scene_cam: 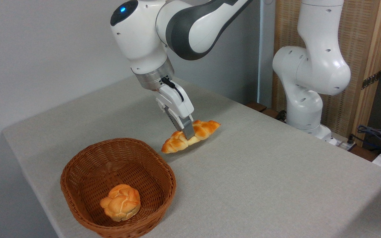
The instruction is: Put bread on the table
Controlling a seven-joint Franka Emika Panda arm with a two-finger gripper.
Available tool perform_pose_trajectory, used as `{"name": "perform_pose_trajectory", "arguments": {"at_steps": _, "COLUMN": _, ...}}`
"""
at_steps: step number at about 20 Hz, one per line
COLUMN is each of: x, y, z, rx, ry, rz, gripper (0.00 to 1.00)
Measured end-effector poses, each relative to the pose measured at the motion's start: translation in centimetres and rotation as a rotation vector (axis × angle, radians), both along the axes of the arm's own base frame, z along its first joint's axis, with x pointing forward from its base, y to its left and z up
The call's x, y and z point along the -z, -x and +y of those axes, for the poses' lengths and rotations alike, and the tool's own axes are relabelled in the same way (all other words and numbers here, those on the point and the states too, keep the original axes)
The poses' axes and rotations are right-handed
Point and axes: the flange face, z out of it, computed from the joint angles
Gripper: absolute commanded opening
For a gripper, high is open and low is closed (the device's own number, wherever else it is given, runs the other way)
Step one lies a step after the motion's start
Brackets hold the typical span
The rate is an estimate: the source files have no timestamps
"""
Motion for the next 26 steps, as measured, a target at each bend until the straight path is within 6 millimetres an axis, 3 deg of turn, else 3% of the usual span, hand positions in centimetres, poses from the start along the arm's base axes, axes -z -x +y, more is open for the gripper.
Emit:
{"name": "perform_pose_trajectory", "arguments": {"at_steps": 9, "x": -0.2, "y": 0.1, "z": -0.4, "rx": 0.008, "ry": 0.0, "rz": -0.005, "gripper": 1.0}}
{"name": "perform_pose_trajectory", "arguments": {"at_steps": 13, "x": -1.3, "y": -0.1, "z": -0.7, "rx": 0.013, "ry": 0.004, "rz": -0.029, "gripper": 1.0}}
{"name": "perform_pose_trajectory", "arguments": {"at_steps": 16, "x": -3.3, "y": -0.6, "z": -0.8, "rx": 0.014, "ry": 0.01, "rz": -0.061, "gripper": 1.0}}
{"name": "perform_pose_trajectory", "arguments": {"at_steps": 21, "x": -8.6, "y": -1.8, "z": -0.9, "rx": 0.013, "ry": 0.026, "rz": -0.156, "gripper": 1.0}}
{"name": "perform_pose_trajectory", "arguments": {"at_steps": 26, "x": -13.6, "y": -4.1, "z": 0.8, "rx": -0.003, "ry": 0.004, "rz": -0.27, "gripper": 1.0}}
